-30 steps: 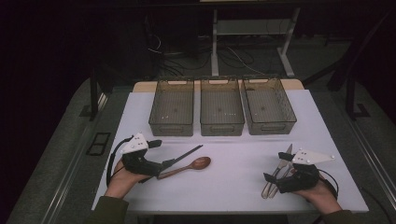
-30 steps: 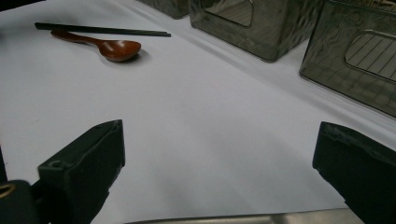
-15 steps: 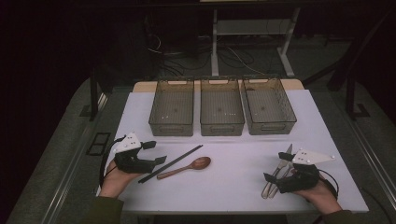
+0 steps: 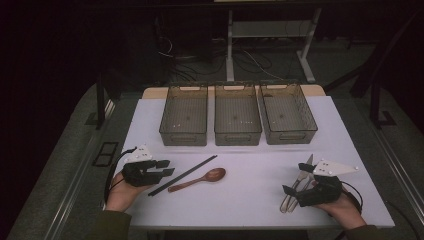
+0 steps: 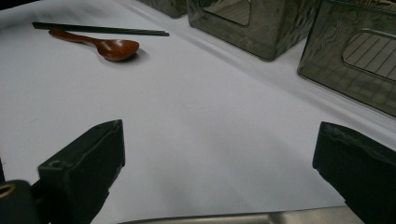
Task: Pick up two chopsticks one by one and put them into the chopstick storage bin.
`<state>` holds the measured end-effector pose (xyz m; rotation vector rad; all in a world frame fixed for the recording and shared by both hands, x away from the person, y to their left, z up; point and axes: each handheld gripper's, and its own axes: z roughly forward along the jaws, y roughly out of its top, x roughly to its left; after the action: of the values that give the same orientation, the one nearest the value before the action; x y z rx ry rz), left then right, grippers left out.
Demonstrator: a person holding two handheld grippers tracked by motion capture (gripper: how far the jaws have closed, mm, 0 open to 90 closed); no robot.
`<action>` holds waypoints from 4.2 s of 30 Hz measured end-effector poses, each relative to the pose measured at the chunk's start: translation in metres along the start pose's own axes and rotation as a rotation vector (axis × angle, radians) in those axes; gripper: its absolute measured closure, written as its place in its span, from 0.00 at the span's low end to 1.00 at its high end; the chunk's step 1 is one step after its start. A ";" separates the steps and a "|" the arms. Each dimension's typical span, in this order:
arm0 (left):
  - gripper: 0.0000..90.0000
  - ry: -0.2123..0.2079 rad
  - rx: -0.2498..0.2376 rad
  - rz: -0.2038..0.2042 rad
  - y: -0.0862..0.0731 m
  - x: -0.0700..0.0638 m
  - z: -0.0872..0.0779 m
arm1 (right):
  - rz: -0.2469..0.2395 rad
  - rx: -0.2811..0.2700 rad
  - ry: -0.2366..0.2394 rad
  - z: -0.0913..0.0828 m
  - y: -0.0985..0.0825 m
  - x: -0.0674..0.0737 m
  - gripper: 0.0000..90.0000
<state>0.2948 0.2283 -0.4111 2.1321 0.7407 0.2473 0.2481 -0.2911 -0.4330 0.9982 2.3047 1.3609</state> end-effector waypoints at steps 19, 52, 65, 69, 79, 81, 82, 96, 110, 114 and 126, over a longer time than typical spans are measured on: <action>0.84 -0.045 0.122 -0.006 -0.014 0.003 0.010 | 0.000 0.001 -0.003 0.000 0.000 0.000 0.02; 0.88 -0.020 0.197 0.020 -0.017 0.003 0.023 | 0.001 0.003 -0.001 0.000 0.000 -0.001 0.02; 0.91 0.016 0.200 0.046 -0.017 -0.001 0.025 | 0.000 0.005 -0.004 0.000 0.000 0.000 0.02; 0.92 0.012 0.181 0.027 -0.020 0.000 0.024 | 0.000 0.005 -0.005 0.000 0.000 0.000 0.02; 0.94 0.010 0.174 0.008 -0.021 0.001 0.024 | -0.001 0.005 -0.005 0.000 0.000 0.000 0.02; 0.94 0.009 0.173 0.005 -0.021 0.001 0.024 | 0.000 0.005 -0.004 0.000 0.000 0.000 0.02; 0.94 0.007 0.172 0.005 -0.021 0.002 0.024 | 0.000 0.005 -0.004 0.000 0.000 0.000 0.02; 0.95 0.021 0.166 0.009 -0.015 -0.001 0.019 | 0.001 0.008 -0.005 0.000 0.000 0.000 0.02; 0.95 0.024 0.150 0.024 -0.007 -0.008 0.012 | -0.005 0.011 -0.006 0.001 0.000 0.000 0.02; 0.95 0.023 0.145 0.029 -0.003 -0.013 0.010 | -0.002 0.009 -0.005 0.001 0.000 0.000 0.02; 0.95 0.003 0.108 0.057 0.012 -0.026 0.007 | 0.002 0.014 -0.009 0.004 -0.001 0.001 0.02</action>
<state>0.2816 0.2031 -0.4037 2.2582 0.7098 0.2460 0.2495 -0.2885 -0.4358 1.0088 2.3106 1.3401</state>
